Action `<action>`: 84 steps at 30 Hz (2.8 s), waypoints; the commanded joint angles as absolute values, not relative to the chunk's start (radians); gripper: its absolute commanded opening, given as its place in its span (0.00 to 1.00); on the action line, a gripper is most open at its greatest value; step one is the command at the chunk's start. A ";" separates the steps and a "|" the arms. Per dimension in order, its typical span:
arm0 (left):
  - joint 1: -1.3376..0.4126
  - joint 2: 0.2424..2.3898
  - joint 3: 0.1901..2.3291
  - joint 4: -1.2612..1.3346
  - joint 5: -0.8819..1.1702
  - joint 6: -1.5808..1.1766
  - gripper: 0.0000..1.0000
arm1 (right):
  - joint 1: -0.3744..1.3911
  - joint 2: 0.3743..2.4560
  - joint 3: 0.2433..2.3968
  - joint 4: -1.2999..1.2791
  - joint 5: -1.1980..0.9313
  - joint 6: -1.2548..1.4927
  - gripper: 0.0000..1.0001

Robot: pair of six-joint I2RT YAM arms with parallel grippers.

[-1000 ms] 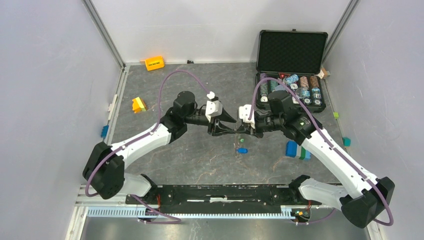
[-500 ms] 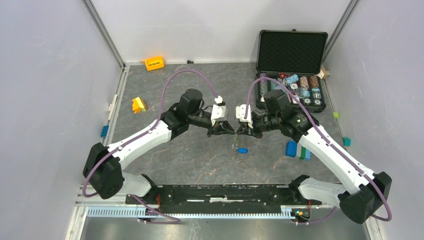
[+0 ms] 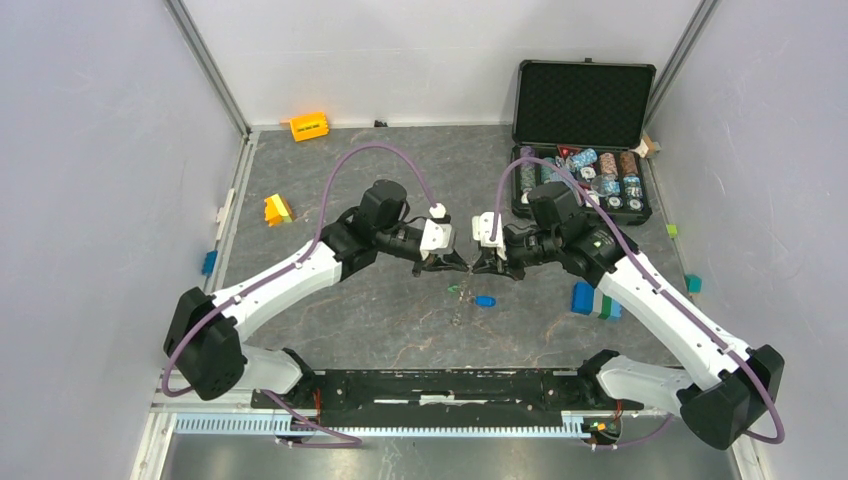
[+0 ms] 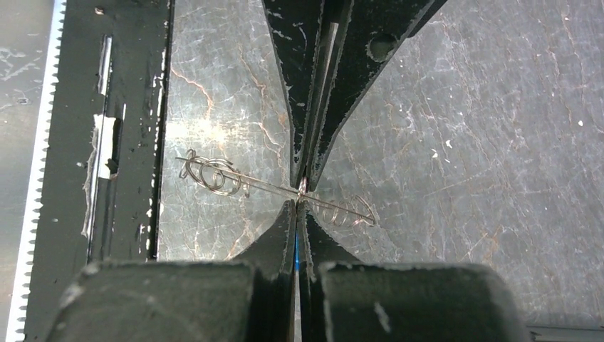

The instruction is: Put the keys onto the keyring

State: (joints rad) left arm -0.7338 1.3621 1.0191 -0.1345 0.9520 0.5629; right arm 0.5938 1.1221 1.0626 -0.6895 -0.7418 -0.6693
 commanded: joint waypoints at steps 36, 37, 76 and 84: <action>-0.656 1.260 0.687 0.600 1.078 0.160 0.02 | 0.552 0.986 0.949 -0.479 -0.915 -0.690 0.40; -0.657 1.249 0.709 0.483 1.066 0.254 0.02 | 0.552 0.993 0.956 -0.505 -0.917 -0.714 0.40; -0.681 1.134 0.994 -0.992 0.992 1.869 0.02 | 0.598 1.066 0.872 -0.501 -0.948 -0.879 0.35; -0.681 1.213 1.065 -0.870 1.032 1.595 0.02 | 0.661 1.079 0.889 -0.405 -0.909 -0.775 0.33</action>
